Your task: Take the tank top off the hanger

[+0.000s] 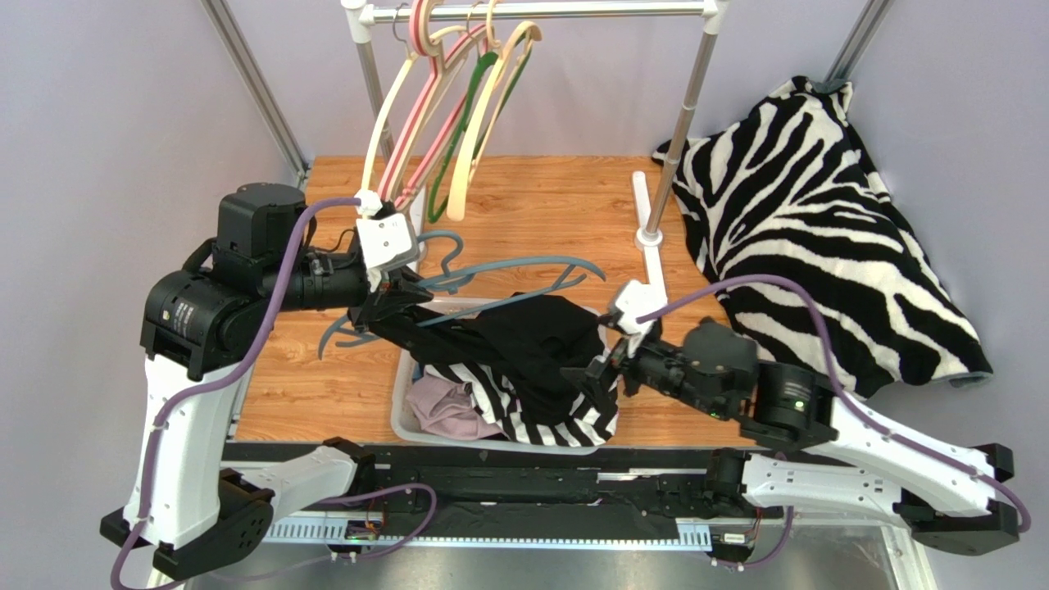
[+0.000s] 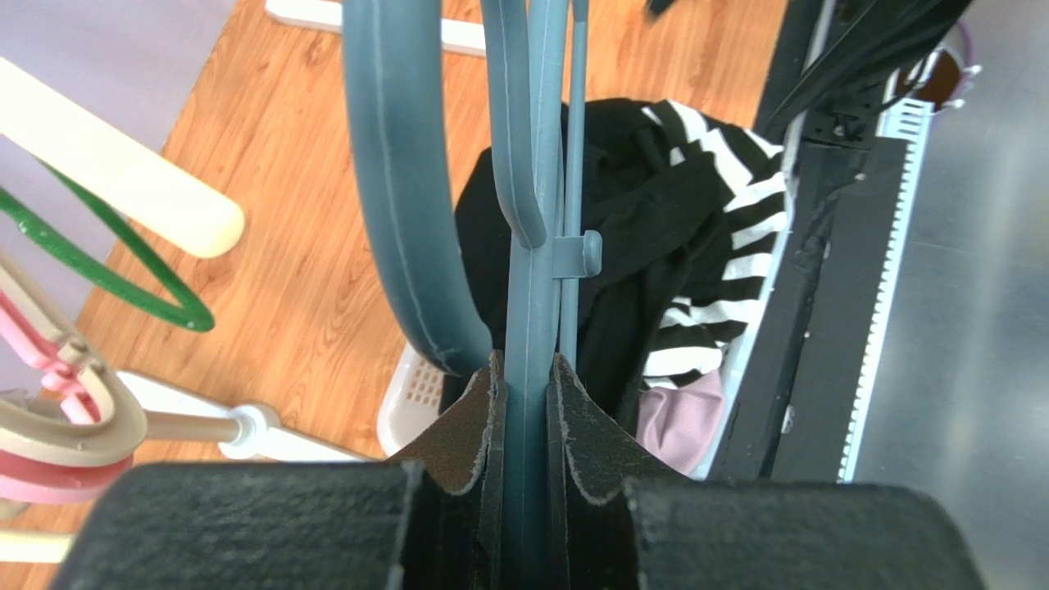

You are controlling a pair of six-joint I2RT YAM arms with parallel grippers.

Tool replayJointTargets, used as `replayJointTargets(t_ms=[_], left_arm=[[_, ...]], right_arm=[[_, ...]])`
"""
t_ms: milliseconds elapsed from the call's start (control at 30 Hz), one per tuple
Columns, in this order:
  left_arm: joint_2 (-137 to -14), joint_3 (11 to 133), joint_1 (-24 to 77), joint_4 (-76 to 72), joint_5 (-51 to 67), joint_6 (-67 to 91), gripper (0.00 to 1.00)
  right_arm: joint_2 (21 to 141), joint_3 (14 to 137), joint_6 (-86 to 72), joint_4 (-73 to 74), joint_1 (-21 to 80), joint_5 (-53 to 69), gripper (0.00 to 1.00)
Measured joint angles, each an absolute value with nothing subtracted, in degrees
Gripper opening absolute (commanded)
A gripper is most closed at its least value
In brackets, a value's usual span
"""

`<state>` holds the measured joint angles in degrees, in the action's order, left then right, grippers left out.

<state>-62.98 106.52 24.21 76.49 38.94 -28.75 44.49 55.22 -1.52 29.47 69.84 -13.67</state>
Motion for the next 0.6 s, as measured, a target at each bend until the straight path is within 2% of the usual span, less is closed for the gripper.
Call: replayJointTargets(t_ms=[200, 433, 600], left_arm=[[-63.3, 106.1, 24.2, 75.7, 36.6, -28.7, 0.00], [-62.7, 103.3, 24.3, 77.0, 40.9, -31.4, 0.00], [-61.4, 100.8, 24.4, 77.9, 46.2, -36.8, 0.00]], right_arm=[[41.8, 66.2, 5.4, 35.3, 70.8, -16.9, 1.00], [46.8, 81.3, 15.1, 35.4, 70.8, -15.5, 1.00], [52.8, 85.8, 20.1, 35.1, 70.8, -11.3, 1.00]])
